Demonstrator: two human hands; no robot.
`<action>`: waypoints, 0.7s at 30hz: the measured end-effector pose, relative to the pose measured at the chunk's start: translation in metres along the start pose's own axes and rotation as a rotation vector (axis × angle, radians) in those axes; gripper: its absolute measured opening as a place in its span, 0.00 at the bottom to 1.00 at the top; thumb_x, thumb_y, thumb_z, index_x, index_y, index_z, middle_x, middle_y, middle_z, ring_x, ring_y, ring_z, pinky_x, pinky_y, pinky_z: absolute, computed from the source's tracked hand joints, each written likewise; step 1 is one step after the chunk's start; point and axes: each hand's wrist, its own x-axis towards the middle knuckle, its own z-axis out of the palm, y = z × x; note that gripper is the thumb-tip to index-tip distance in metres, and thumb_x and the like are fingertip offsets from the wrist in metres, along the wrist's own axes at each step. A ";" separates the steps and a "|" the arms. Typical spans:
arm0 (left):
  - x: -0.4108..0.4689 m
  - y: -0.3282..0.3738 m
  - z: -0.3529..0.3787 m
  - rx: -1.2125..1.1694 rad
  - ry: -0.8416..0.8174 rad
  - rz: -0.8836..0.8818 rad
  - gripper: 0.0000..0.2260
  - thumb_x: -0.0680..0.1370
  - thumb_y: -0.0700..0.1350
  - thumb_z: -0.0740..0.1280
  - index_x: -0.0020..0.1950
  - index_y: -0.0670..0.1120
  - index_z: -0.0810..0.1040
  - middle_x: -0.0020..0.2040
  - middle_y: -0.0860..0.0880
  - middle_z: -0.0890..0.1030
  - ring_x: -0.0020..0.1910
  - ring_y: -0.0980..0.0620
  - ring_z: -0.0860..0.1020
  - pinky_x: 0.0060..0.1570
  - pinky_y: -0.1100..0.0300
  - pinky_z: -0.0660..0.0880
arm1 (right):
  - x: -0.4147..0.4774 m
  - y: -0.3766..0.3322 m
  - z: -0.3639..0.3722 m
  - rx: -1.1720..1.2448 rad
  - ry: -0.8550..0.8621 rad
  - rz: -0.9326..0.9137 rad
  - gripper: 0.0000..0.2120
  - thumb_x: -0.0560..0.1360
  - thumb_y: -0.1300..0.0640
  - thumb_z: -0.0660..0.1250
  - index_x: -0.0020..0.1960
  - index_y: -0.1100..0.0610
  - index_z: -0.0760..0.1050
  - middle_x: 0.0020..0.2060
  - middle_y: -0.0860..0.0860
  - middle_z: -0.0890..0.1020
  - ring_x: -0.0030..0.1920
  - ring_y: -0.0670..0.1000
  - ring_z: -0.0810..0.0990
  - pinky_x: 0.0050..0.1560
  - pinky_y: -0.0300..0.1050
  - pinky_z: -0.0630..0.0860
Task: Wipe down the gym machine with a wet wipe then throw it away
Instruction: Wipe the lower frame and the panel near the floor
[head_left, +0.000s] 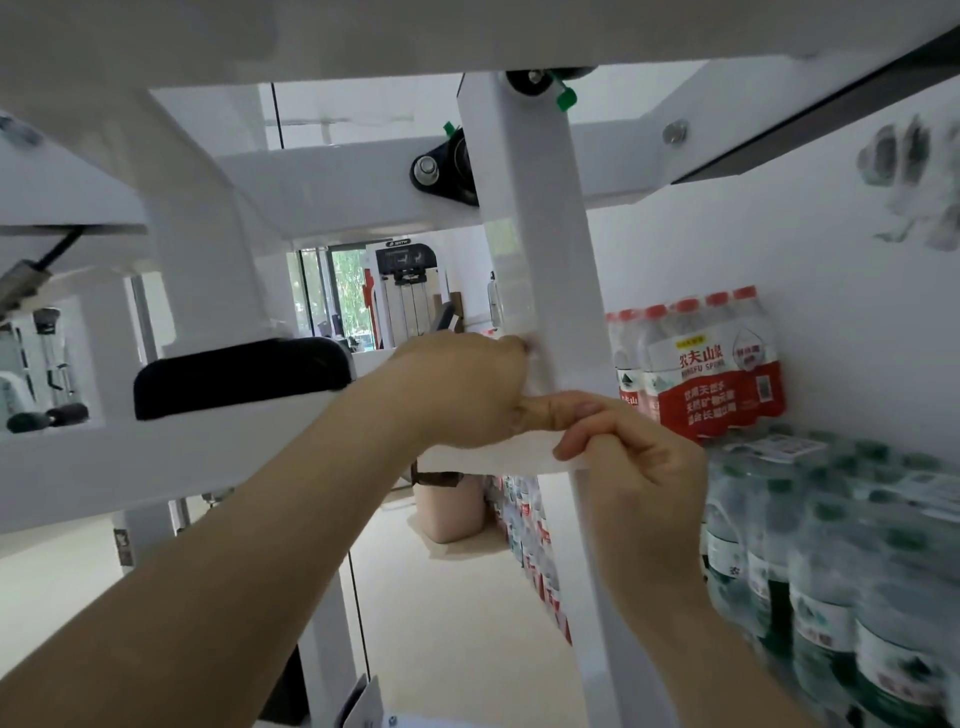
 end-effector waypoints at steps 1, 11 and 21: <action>0.002 0.000 0.001 0.003 -0.006 -0.007 0.36 0.73 0.72 0.51 0.66 0.45 0.65 0.48 0.47 0.74 0.44 0.46 0.71 0.47 0.53 0.72 | -0.001 -0.001 0.001 -0.028 0.022 -0.015 0.11 0.66 0.70 0.58 0.30 0.63 0.76 0.38 0.51 0.85 0.46 0.51 0.83 0.46 0.43 0.77; -0.049 -0.037 0.041 0.342 0.392 0.037 0.28 0.73 0.56 0.71 0.67 0.42 0.70 0.52 0.45 0.82 0.45 0.45 0.82 0.41 0.54 0.75 | 0.001 -0.006 0.032 -0.548 -0.012 -0.445 0.11 0.70 0.64 0.59 0.51 0.60 0.72 0.51 0.53 0.74 0.51 0.48 0.73 0.51 0.44 0.75; 0.011 0.025 0.057 0.261 0.625 -0.243 0.22 0.71 0.48 0.69 0.61 0.37 0.79 0.35 0.49 0.83 0.32 0.51 0.81 0.32 0.61 0.72 | 0.002 0.006 0.018 -0.518 0.041 -0.314 0.25 0.70 0.67 0.59 0.68 0.62 0.67 0.65 0.55 0.70 0.66 0.49 0.68 0.69 0.36 0.65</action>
